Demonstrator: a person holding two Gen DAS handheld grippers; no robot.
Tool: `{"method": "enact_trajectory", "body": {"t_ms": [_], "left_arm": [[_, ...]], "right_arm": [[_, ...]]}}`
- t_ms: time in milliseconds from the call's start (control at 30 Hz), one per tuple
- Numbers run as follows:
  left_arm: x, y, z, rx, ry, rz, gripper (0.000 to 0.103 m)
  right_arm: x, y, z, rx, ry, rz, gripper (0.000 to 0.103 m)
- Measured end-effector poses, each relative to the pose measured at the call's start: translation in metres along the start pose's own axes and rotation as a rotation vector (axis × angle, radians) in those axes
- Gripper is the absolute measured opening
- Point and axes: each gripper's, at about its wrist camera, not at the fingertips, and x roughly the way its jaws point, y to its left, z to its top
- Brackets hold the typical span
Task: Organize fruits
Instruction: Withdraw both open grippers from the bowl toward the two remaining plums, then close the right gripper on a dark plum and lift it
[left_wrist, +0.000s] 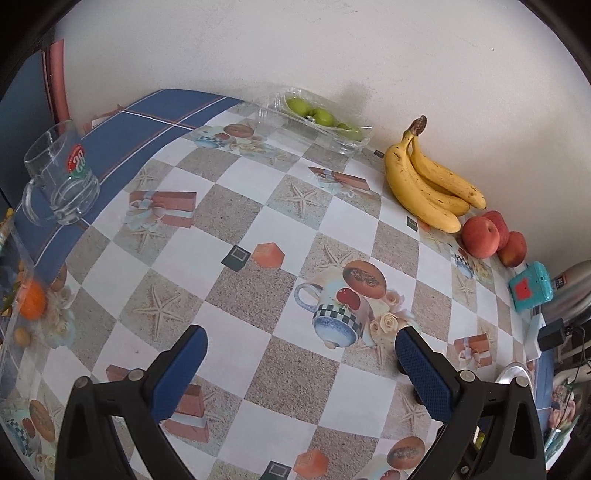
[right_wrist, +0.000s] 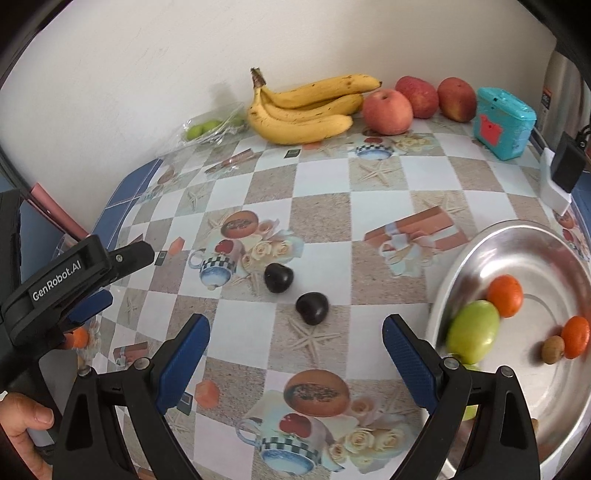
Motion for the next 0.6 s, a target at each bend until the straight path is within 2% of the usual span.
{"method": "enact_trajectory", "body": {"t_ms": [200,333,600], "left_arm": [[0.005,0.005,0.002,-0.023,0.007,-0.021,0.103],[0.008,0.001,0.001,0.001,0.007,-0.016,0.103],[0.013,-0.009,-0.002,0.029,0.018,-0.068,0.103]], "right_arm": [[0.007,0.009,-0.001,-0.019,0.009,0.010,0.095],[0.010,0.010,-0.001,-0.021,0.011,0.008,0.095],[0.017,0.007,-0.002,-0.019,0.019,0.001,0.095]]}}
